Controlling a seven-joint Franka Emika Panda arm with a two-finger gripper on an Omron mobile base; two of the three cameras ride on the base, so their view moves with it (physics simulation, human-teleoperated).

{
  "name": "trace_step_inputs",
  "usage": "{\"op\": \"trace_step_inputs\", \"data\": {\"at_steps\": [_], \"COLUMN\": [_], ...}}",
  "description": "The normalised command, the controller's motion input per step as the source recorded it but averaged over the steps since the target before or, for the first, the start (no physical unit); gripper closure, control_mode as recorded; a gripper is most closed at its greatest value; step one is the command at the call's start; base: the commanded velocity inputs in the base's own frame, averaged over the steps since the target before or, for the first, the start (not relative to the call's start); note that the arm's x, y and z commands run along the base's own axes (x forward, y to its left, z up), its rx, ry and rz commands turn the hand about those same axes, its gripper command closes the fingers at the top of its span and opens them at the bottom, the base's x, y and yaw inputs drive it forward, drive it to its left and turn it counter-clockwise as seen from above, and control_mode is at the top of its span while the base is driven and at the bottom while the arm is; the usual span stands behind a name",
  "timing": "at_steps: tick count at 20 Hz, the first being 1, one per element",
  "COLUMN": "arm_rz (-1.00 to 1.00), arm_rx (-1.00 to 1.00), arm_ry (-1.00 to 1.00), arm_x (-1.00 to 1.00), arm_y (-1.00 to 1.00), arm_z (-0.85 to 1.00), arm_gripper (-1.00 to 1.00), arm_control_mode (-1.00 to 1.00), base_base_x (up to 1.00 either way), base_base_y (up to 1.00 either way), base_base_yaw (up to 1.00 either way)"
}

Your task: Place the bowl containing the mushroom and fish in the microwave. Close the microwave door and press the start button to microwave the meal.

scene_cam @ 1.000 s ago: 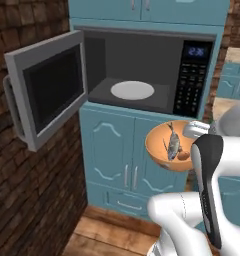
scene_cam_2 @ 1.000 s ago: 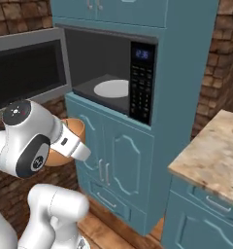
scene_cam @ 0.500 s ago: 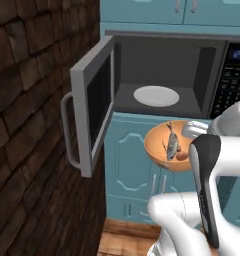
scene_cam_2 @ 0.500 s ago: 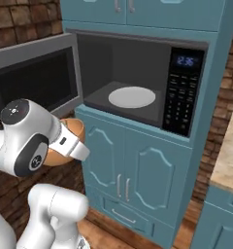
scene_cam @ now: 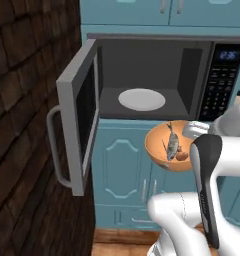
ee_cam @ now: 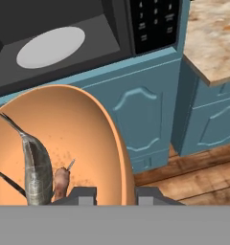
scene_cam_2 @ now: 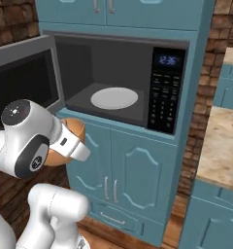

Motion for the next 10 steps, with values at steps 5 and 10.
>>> {"op": "trace_step_inputs", "data": {"at_steps": [5,10], "arm_rz": [0.00,0.00], "arm_rx": [0.00,0.00], "arm_ry": [0.00,0.00], "arm_x": [0.00,0.00], "arm_y": [0.00,0.00], "arm_z": [0.00,0.00], "arm_gripper": [1.00,1.00], "arm_control_mode": [1.00,1.00], "base_base_x": [0.25,0.28], "base_base_y": [0.01,0.20], "base_base_yaw": [-0.20,-0.23]}}
